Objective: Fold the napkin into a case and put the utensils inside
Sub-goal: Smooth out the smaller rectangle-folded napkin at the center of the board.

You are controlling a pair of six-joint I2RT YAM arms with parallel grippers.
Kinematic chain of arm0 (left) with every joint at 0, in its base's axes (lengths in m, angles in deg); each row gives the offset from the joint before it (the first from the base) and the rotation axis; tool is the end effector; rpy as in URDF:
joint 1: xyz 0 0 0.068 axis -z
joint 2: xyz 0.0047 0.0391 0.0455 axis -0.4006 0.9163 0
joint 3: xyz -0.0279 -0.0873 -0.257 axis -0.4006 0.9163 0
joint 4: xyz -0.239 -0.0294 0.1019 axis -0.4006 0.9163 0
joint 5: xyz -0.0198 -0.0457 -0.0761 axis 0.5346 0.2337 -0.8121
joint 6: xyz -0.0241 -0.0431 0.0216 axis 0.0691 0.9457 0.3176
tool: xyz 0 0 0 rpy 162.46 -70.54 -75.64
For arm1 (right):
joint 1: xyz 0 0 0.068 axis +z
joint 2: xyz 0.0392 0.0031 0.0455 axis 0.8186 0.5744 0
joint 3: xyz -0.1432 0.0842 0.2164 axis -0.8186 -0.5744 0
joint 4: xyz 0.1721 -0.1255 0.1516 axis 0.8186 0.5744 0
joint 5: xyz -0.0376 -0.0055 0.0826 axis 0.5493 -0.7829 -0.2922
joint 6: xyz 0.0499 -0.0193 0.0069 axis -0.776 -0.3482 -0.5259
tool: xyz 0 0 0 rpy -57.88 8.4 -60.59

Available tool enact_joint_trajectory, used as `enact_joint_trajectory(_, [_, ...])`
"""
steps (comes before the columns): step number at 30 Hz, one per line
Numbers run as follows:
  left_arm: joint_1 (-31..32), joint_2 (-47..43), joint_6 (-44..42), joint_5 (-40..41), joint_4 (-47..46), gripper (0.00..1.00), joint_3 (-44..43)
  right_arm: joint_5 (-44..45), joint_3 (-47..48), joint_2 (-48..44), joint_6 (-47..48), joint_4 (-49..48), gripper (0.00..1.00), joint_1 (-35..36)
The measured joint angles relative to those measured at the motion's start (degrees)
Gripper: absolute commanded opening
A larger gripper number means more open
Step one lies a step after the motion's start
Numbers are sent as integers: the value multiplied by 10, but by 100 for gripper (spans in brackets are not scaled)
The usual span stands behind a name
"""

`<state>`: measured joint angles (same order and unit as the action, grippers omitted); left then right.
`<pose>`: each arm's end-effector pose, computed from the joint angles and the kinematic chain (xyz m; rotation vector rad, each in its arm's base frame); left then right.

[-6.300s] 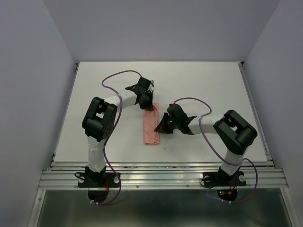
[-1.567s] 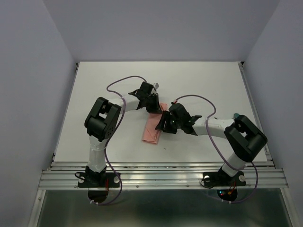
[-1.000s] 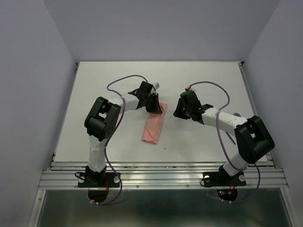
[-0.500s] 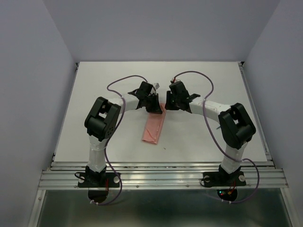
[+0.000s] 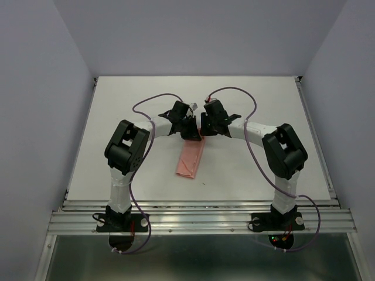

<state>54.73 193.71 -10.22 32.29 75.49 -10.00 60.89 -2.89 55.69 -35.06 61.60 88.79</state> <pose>0.3694 -0.2404 0.1591 0.3205 2.4441 -0.9820 0.3524 0.2330 0.1870 -0.1549 2.4226 0.3880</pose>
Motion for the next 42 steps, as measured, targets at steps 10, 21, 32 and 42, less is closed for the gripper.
enact_joint_trajectory(10, [0,2,1,-4,-3,0,0,11,7,21,1,3,5,6])
enact_joint_trajectory(21, [-1,3,2,-8,-3,0,0,16,7,21,0,3,1,7])
enact_joint_trajectory(32, [-1,16,10,-27,-15,0,-7,10,7,0,-4,3,1,7])
enact_joint_trajectory(42, [-1,22,16,-35,-28,0,-10,-2,7,0,-6,2,1,8])
